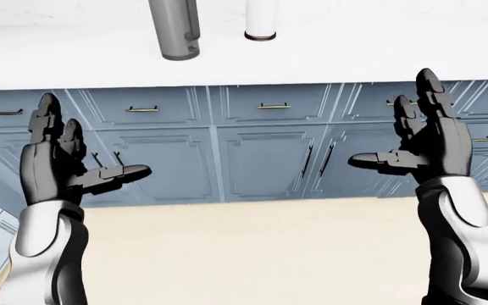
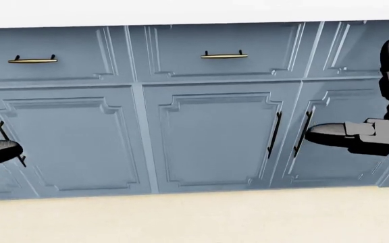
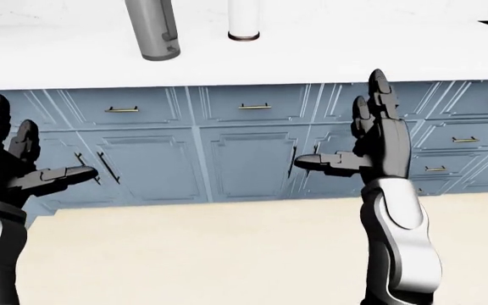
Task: Press the button to open the lid of the electric kettle.
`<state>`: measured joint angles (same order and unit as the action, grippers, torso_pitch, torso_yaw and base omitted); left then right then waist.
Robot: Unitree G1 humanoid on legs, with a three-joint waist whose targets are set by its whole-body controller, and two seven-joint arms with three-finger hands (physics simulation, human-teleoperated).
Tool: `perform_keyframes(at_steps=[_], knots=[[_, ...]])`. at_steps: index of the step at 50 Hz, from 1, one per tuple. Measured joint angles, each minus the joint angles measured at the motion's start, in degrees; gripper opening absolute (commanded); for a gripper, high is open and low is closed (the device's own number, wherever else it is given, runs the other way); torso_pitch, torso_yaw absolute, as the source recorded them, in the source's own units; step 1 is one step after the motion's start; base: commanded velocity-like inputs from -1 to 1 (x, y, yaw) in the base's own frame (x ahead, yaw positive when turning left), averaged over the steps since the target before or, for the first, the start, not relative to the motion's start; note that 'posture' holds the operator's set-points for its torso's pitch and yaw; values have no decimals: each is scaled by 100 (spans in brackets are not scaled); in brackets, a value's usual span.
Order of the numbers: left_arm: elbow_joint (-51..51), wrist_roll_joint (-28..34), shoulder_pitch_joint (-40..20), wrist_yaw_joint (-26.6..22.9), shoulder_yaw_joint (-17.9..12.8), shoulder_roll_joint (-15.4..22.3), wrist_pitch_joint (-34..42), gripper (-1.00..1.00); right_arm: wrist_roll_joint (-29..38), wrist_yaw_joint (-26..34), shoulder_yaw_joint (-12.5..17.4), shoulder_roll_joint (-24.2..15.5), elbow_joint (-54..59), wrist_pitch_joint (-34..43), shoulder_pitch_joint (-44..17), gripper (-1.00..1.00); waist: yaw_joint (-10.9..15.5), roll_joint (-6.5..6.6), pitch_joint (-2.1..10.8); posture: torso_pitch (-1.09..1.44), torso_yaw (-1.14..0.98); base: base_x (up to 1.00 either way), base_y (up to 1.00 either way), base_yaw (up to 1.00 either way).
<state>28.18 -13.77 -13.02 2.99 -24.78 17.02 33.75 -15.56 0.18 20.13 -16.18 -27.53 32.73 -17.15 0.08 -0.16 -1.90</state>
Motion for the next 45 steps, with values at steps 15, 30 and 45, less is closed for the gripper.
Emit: perform_keyframes(at_steps=[15,30,45], knots=[[207,-304,-162,185,-484,473,269,100,-523,-253,331,-495,-377,431,-307,100,-11,8,-123,0,0,12,0,0],[388,-675,-317,432,-794,828,593,100,-987,-453,483,-874,-617,844,-562,100,35,190,-82,0,0,19,0,0],[451,-784,-303,373,-758,834,611,100,-1066,-590,592,-925,-654,928,-592,100,-39,-21,-105,0,0,19,5,0]])
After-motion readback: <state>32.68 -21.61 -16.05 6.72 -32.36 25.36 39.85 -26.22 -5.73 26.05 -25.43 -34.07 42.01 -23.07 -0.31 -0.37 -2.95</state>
